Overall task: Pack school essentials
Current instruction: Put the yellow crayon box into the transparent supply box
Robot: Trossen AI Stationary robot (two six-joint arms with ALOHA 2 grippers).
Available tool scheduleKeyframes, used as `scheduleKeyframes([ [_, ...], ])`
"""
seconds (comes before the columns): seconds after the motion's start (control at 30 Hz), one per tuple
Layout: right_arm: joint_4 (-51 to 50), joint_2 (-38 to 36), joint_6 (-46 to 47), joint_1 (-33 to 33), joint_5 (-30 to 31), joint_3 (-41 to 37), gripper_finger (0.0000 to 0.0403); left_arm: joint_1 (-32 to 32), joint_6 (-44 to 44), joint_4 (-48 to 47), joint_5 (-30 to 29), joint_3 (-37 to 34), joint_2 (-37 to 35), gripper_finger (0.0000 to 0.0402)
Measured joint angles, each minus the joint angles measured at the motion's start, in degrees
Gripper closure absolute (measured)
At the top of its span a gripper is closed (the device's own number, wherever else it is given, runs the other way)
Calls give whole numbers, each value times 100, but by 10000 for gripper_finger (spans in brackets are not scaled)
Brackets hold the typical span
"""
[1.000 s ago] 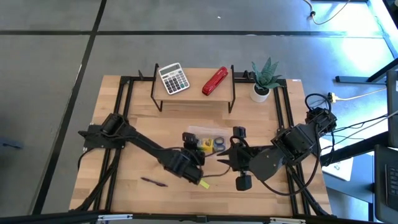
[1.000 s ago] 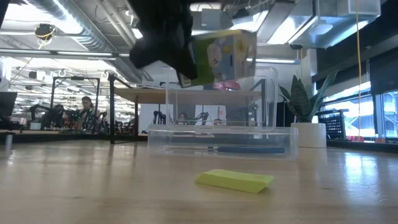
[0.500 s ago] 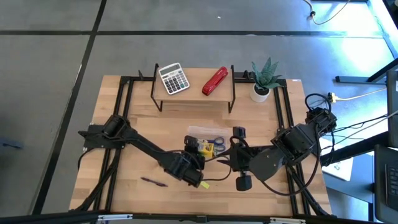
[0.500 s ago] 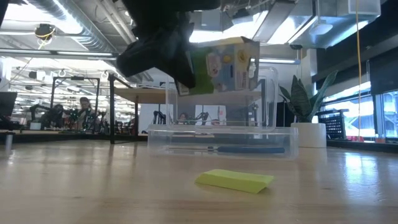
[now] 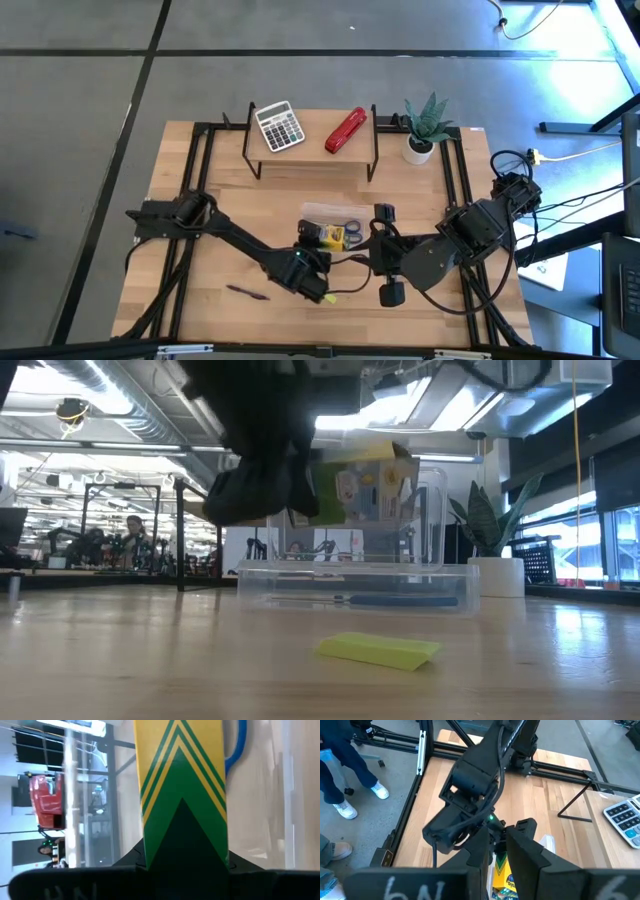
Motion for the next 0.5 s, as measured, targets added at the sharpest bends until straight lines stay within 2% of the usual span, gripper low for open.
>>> scheduleKeyframes([
  [0.5, 5, 0, 0, 0, -4, 0, 334, 25, -199, -20, 166, 0, 380, 321],
])
